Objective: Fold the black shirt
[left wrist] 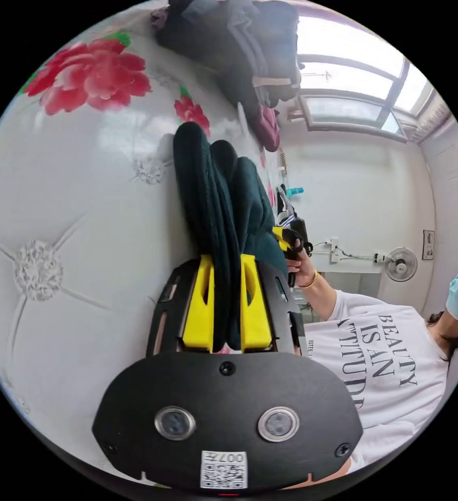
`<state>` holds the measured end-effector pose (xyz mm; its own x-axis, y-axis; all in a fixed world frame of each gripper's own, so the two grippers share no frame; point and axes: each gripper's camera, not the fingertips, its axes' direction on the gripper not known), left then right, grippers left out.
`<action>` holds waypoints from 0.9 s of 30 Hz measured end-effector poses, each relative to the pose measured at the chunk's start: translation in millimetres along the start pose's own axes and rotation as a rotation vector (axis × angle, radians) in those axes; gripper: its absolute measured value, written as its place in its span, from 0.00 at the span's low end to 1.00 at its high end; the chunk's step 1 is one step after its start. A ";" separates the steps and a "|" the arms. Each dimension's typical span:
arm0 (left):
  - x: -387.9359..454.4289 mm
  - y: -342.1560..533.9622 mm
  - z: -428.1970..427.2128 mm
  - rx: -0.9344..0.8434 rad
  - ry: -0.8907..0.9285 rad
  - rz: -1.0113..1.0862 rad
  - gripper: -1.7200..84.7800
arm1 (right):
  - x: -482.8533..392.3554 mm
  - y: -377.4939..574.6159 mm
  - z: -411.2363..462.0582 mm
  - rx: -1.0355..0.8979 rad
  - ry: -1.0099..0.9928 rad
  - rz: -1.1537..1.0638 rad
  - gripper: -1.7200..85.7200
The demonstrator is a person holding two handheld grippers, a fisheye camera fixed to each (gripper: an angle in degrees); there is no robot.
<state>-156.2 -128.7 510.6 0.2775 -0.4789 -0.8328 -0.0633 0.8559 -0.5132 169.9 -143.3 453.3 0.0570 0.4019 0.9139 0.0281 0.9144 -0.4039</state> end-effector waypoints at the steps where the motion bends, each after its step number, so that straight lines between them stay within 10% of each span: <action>1: 6.5 -1.4 -0.9 0.011 0.000 0.021 0.10 | -8.6 -3.3 -1.0 -0.005 -0.006 -0.017 0.12; 11: 168.5 -152.0 -85.6 0.317 -0.145 0.413 0.10 | -264.1 -163.5 -37.5 0.156 -0.099 -0.464 0.10; 17: 154.4 -197.0 -69.4 0.440 -0.562 0.242 0.14 | -300.1 -230.1 26.8 0.295 0.286 -0.492 0.10; 27: 58.9 53.8 174.9 -0.216 -0.947 0.268 0.11 | -81.6 39.5 177.0 -0.283 0.893 -0.363 0.09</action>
<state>24.4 -76.7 470.2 0.8702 0.1570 -0.4670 -0.3819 0.8137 -0.4381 -10.3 -131.4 370.0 0.7221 -0.1892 0.6654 0.4223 0.8824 -0.2074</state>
